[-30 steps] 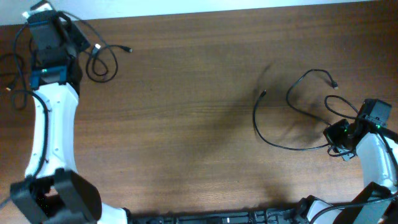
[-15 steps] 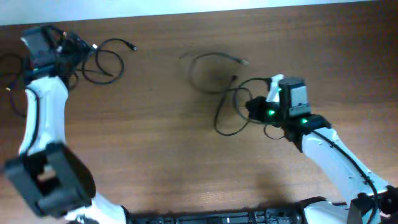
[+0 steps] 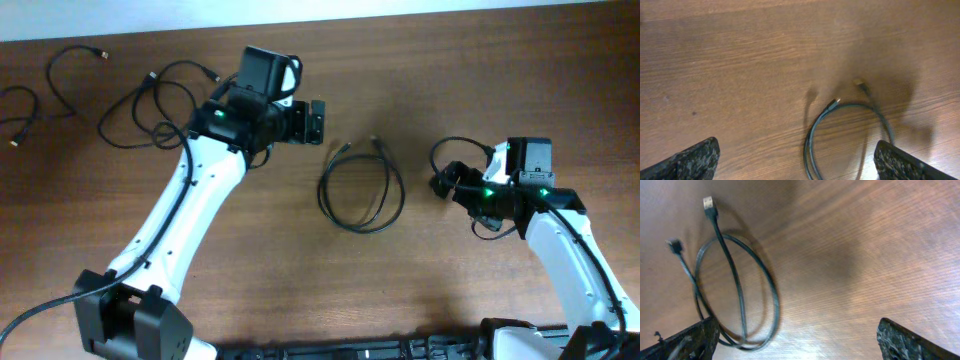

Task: Untangle cables

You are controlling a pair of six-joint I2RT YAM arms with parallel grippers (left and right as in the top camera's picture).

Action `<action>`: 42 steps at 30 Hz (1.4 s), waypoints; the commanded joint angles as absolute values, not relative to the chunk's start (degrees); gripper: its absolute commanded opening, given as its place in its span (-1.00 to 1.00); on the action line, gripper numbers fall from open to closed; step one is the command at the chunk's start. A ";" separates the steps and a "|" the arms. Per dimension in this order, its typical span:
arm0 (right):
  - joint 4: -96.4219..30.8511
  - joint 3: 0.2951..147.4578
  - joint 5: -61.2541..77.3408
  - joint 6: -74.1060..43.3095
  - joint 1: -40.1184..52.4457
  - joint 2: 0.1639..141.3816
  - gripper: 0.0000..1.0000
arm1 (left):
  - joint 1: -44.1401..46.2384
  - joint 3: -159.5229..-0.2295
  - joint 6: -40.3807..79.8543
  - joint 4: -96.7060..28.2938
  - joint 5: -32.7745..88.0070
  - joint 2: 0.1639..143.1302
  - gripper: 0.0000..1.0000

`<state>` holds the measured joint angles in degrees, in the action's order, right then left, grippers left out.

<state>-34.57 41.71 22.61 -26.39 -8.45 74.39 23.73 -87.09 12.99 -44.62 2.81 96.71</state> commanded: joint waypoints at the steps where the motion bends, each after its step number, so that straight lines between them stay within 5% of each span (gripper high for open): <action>1: -37.34 41.91 21.87 -19.81 -10.20 73.47 0.97 | 28.18 -87.02 11.53 -46.70 -2.37 99.79 0.98; 4: -37.54 41.91 21.87 -19.73 -10.20 73.47 0.97 | 31.27 -87.02 11.66 -49.93 -2.31 106.08 0.97; 7: -37.56 41.91 21.87 -19.73 -10.20 73.47 0.97 | 32.01 -87.02 39.66 -59.13 -1.10 111.07 0.98; 10: -37.56 41.91 21.87 -19.75 -10.20 73.47 0.97 | 32.62 -86.91 45.87 -59.07 12.10 114.83 1.00; 13: -39.07 41.91 21.87 -19.73 -10.20 73.47 0.97 | 35.64 -84.71 59.92 -59.27 13.34 119.33 0.52; 18: -40.14 41.91 21.87 -19.73 -10.20 73.47 0.97 | 40.16 -81.08 67.35 -59.00 10.46 121.01 0.22; 20: -40.32 41.91 21.85 -19.73 -10.20 73.47 0.98 | 40.69 -78.87 68.79 -57.32 8.67 121.73 -0.22; 21: -40.34 41.91 21.87 -19.73 -10.20 73.47 0.97 | 40.16 -78.87 68.75 -57.36 5.89 121.73 -0.81; 23: -40.58 41.91 21.87 -19.73 -10.20 73.47 0.97 | 38.65 -78.96 67.31 -57.76 3.09 121.69 -1.00; 30: -41.28 41.91 21.85 -19.73 -10.20 73.47 0.97 | 17.56 -85.82 61.93 -73.03 -15.53 98.21 -1.00; 35: -41.15 41.91 21.85 -19.73 -10.20 73.47 0.97 | -7.97 -85.78 58.35 -74.65 -21.87 77.80 -1.00; 38: -41.17 41.91 21.85 -19.73 -10.20 73.47 0.97 | -30.98 -83.92 58.37 -77.23 -14.37 78.02 -1.00; 42: -41.15 41.91 21.85 -19.73 -10.20 73.47 0.97 | -47.13 -83.88 58.19 -77.73 -11.75 78.04 -1.00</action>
<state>-41.17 41.74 22.37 -20.56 -9.85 74.17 -41.87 -84.20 58.87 -78.28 -12.88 78.32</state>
